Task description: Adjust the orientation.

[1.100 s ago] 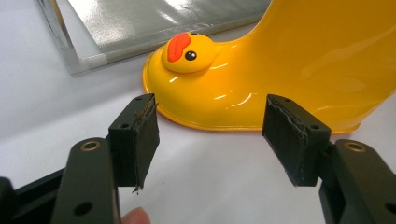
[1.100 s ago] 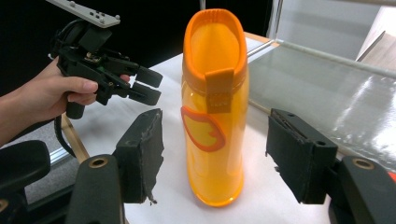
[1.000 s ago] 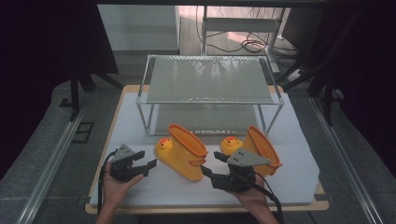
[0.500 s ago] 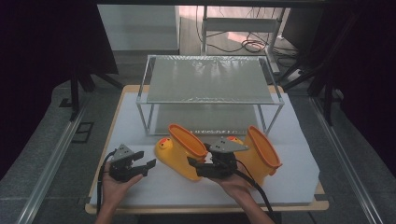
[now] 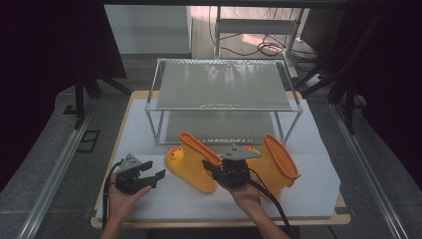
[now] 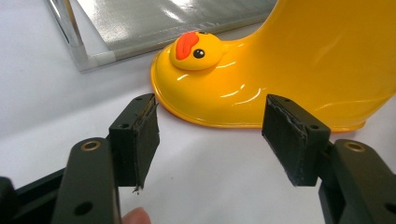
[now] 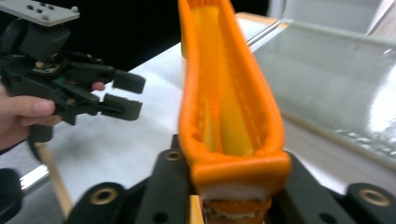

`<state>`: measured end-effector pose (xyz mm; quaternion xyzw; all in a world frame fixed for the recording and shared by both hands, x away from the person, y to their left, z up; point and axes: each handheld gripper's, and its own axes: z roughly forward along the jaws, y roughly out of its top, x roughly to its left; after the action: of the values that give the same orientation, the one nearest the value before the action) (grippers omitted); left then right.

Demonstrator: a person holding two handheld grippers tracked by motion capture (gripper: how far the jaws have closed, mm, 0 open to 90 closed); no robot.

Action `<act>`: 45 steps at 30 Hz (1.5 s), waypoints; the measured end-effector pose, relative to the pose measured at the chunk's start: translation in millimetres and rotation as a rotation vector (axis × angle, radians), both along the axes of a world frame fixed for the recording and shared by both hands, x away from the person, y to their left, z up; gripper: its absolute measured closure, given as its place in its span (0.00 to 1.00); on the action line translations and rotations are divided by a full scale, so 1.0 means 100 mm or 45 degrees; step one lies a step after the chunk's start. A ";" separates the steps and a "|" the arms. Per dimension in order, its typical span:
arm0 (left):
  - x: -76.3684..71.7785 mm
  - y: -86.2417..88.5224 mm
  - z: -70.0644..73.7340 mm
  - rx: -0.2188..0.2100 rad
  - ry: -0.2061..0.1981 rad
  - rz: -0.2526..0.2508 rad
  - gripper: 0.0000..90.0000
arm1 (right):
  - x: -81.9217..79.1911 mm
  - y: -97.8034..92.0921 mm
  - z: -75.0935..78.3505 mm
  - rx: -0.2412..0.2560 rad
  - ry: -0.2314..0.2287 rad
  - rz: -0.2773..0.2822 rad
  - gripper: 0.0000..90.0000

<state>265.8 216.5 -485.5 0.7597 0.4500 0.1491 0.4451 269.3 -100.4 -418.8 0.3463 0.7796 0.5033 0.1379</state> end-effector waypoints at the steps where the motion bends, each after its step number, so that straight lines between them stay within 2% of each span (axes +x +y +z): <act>1: 0.00 0.00 0.00 -0.002 0.000 0.003 0.40 | -0.01 0.00 0.00 0.003 -0.022 -0.011 0.91; 7: 0.00 0.01 0.00 -0.004 0.001 0.001 0.40 | -0.14 -0.03 0.08 0.013 -0.128 -0.064 0.93; 10: 0.00 0.01 0.00 -0.006 -0.001 0.000 0.40 | -0.25 -0.11 0.15 -0.017 -0.206 -0.107 0.94; 12: 0.01 0.00 0.00 -0.003 -0.001 -0.004 0.40 | -0.35 -0.18 0.18 -0.060 -0.268 -0.144 0.94; 16: 0.01 -0.03 0.00 -0.001 -0.002 -0.011 0.40 | -0.48 -0.33 0.20 -0.116 -0.336 -0.210 0.94; 22: 0.03 -0.06 -0.02 0.007 0.005 -0.025 0.40 | -0.58 -0.58 0.19 -0.140 -0.351 -0.285 0.94; 26: 0.03 -0.08 -0.02 0.011 0.008 -0.029 0.40 | -0.65 -0.72 0.17 -0.128 -0.339 -0.317 0.93; 30: 0.03 -0.09 -0.02 0.013 0.007 -0.032 0.40 | -0.70 -0.82 0.08 -0.121 -0.325 -0.339 0.92; 40: 0.03 -0.11 -0.03 0.021 0.013 -0.050 0.40 | -0.79 -0.98 -0.03 -0.154 -0.300 -0.371 0.70; 45: 0.03 -0.13 -0.04 0.025 0.016 -0.056 0.40 | -0.83 -1.00 0.00 -0.139 -0.317 -0.371 0.48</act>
<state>268.6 203.7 -489.3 0.7748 0.4344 0.1389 0.4379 186.6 -200.4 -419.2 0.3827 0.7243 0.4738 0.3232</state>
